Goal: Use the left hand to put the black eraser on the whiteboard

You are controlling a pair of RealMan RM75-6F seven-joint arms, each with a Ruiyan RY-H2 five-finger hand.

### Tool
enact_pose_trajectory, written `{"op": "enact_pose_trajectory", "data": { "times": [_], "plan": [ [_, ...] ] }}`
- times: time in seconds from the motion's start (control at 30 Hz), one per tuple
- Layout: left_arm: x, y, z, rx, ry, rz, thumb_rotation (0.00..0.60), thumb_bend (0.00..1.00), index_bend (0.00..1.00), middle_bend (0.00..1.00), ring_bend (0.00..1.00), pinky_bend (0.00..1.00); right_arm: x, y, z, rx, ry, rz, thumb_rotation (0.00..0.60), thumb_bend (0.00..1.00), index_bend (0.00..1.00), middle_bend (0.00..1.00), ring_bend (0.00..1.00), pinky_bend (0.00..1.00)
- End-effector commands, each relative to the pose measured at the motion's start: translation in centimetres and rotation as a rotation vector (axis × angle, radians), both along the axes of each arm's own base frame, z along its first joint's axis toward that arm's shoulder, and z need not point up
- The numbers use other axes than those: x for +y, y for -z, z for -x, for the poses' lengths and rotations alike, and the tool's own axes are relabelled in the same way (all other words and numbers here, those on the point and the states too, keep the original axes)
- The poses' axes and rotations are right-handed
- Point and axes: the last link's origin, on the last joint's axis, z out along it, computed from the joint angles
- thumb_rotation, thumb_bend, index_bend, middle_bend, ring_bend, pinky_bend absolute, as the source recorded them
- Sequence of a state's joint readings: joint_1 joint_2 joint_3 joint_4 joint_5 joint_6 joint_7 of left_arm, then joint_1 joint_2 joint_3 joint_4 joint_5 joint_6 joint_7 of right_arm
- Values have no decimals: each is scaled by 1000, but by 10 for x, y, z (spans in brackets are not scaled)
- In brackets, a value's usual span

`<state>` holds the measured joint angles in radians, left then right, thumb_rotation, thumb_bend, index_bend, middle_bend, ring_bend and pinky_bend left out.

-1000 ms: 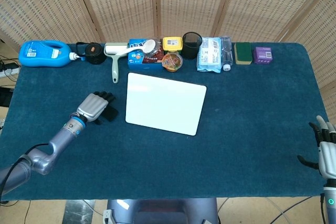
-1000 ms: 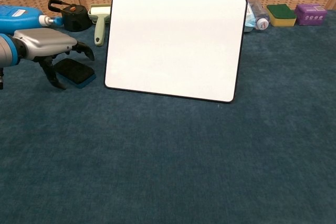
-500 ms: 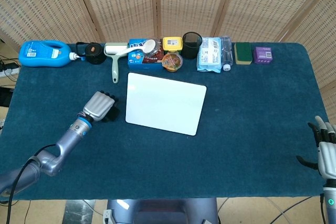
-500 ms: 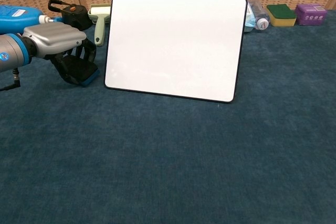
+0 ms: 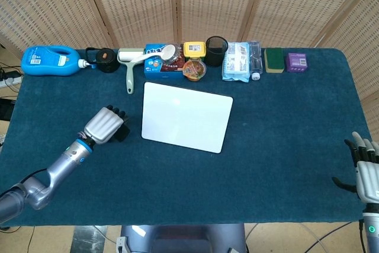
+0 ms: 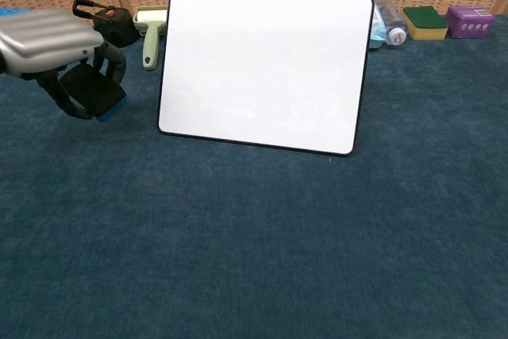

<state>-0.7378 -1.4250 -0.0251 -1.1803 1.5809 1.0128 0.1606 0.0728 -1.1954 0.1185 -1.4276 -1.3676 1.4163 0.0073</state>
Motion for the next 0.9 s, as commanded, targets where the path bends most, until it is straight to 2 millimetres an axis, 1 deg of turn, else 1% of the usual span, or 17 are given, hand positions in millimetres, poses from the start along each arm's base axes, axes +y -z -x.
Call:
{"op": "enact_pose_trajectory", "data": {
  "times": [0.03,0.1,0.2,0.23,0.33,0.7,0.8,0.83,0.9],
  "plan": [
    [-18,-14,2,10,57,-2,600,116,569,486,425,436,0,0,0,-3,0,-3,600,0,124,47,33,0],
    [-23,-18,-1,-1,85,-8,600,115,581,493,435,446,0,0,-1,-4,-1,-5,600,0,124,47,33,0],
    [-28,-20,-15,-52,184,-29,600,110,591,502,446,463,0,1,-1,-7,-2,-9,600,0,124,47,33,0],
    [-27,-17,-27,-78,252,-41,600,109,590,501,447,465,0,0,-1,-8,-3,-9,600,0,124,47,33,0],
    [-17,1,-53,-114,342,-38,600,108,591,501,448,465,1,-1,-2,-15,-6,-6,600,0,124,47,33,0],
    [3,38,-106,-143,412,-35,600,104,590,501,447,465,0,-4,1,-26,4,-5,600,0,124,47,33,0],
    [8,54,-127,-144,436,-35,600,103,590,501,447,465,0,-3,1,-27,6,-10,600,0,124,47,33,0],
    [10,63,-141,-135,466,-43,600,101,590,501,448,465,0,-3,2,-30,10,-7,600,0,124,47,33,0],
    [13,69,-148,-134,469,-50,600,101,590,501,448,465,-1,-4,3,-32,14,-6,600,0,124,47,33,0]
  ]
}}
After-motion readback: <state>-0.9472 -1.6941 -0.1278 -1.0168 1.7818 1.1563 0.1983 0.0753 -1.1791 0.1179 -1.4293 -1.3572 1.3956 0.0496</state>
